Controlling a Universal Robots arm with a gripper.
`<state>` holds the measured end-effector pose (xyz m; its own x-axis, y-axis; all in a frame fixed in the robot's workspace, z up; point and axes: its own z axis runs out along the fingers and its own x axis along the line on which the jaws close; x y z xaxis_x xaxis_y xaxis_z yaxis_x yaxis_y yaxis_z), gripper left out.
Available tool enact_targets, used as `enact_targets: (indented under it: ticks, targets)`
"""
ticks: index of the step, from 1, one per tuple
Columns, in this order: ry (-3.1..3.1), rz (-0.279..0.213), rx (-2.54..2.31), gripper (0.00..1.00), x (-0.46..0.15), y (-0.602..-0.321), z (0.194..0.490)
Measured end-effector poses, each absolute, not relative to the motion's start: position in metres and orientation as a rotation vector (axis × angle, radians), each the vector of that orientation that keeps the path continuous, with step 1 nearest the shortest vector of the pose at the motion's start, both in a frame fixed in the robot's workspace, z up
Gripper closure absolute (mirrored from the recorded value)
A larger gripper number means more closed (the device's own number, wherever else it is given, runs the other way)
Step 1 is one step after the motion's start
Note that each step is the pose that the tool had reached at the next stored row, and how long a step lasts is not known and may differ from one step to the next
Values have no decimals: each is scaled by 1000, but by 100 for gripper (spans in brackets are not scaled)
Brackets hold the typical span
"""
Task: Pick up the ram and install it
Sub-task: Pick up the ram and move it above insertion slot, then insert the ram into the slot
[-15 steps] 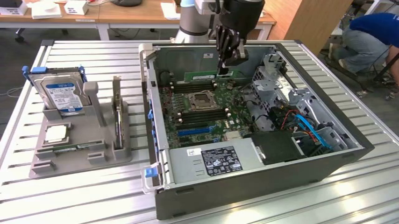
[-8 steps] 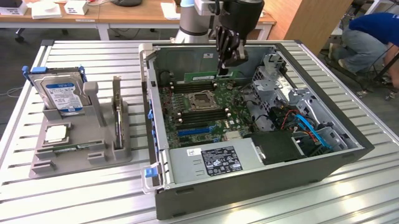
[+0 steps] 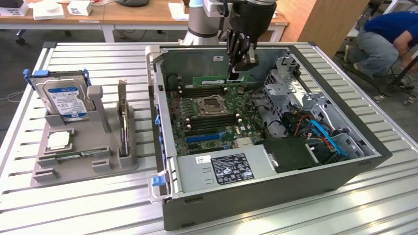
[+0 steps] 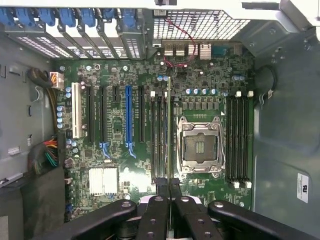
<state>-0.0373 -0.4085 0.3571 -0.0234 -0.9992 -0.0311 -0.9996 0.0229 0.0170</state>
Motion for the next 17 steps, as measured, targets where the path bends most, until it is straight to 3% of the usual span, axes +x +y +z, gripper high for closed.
enact_targets:
  ticks: [17]
  targets:
    - [2241, 53, -2186, 89, -32, -408, 356]
